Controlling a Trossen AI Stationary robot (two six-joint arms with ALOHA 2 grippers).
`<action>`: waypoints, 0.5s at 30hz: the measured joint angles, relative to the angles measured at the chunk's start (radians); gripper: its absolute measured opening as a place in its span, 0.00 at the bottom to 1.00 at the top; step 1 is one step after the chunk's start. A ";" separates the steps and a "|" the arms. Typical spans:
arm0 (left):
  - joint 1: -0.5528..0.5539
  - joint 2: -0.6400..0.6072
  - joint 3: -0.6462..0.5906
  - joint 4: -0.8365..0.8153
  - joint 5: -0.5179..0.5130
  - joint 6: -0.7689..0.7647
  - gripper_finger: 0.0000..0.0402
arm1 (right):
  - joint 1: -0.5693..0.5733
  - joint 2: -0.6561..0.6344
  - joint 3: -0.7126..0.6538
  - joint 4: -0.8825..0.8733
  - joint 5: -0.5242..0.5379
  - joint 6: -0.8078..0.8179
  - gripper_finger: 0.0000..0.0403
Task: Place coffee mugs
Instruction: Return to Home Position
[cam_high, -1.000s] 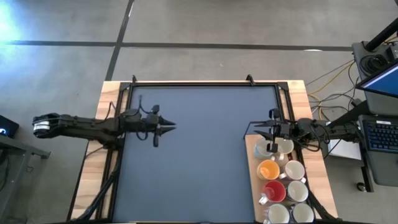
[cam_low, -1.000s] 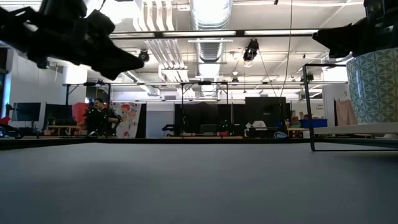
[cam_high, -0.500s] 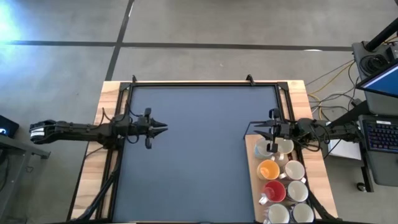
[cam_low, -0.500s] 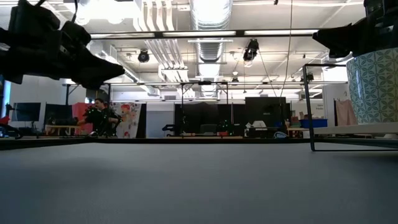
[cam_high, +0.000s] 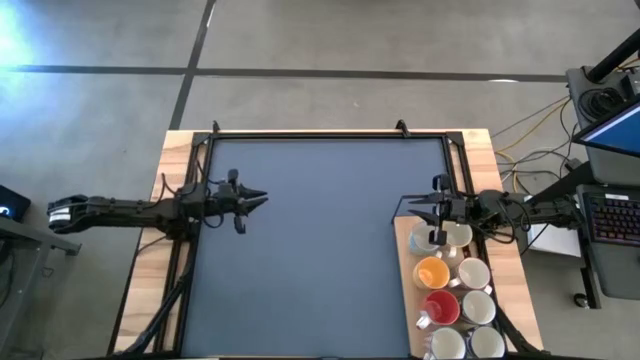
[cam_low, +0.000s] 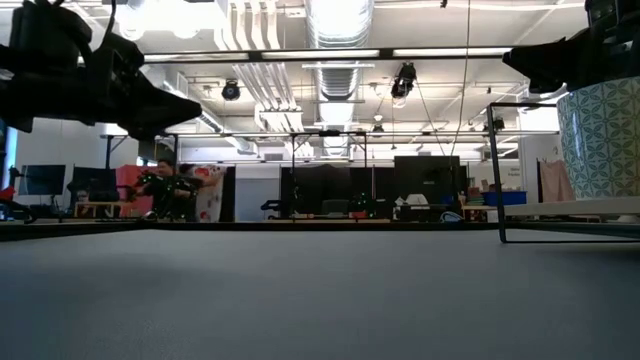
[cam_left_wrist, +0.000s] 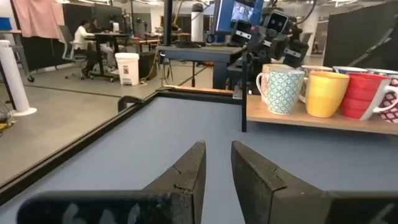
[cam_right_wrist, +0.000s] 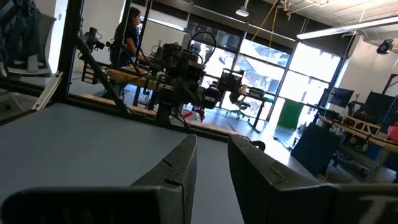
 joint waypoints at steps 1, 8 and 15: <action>0.000 0.004 0.000 0.000 0.000 0.000 0.15 | 0.000 0.000 0.000 0.000 0.000 0.000 0.20; 0.000 0.039 0.000 -0.001 -0.003 0.000 0.15 | 0.000 0.000 0.000 0.000 0.000 0.000 0.20; 0.000 0.087 0.028 -0.005 -0.003 0.000 0.15 | 0.000 0.000 0.000 0.000 0.000 0.000 0.20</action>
